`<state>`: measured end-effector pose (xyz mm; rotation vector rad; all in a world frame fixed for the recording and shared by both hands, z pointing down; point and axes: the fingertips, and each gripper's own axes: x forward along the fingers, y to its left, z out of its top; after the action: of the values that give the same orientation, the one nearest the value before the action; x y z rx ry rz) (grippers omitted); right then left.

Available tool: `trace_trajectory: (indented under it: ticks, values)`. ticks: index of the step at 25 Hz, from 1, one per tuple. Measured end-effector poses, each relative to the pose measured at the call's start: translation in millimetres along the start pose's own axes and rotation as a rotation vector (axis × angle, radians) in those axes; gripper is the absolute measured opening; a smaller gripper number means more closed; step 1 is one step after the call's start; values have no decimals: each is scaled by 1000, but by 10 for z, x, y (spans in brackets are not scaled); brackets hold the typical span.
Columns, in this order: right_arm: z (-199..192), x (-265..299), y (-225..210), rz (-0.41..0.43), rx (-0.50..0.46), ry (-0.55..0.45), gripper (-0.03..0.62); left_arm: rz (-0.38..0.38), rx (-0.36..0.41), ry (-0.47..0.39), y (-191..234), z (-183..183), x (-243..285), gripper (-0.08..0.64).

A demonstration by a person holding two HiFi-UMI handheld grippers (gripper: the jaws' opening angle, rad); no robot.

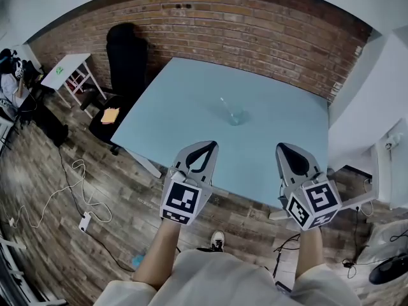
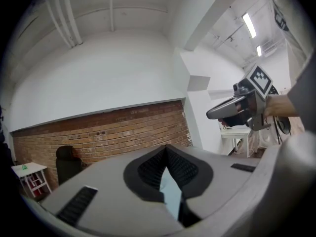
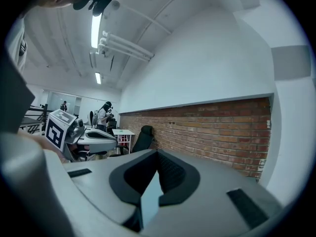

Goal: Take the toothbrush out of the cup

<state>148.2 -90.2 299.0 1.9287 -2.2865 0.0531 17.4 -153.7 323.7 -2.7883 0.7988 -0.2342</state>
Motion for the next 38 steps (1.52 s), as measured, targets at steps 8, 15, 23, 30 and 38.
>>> trace_trajectory:
  ticks: [8,15,23,30,38]
  values:
    - [-80,478,-9,0,-5,58,2,-9,-72,23,334,-188,171,8]
    - [-151,823,-101,14,-6,69,2,43,-124,60,568,-442,261,6]
    - [-306,1374,-257,100,-5,103,2,86,-139,113,758,-684,521,8]
    - [-454,1947,-436,197,-3,142,35,116,-146,155,884,-807,886,11]
    - [-729,2503,-611,273,-16,209,54,160,-182,223,1034,-1044,1155,43]
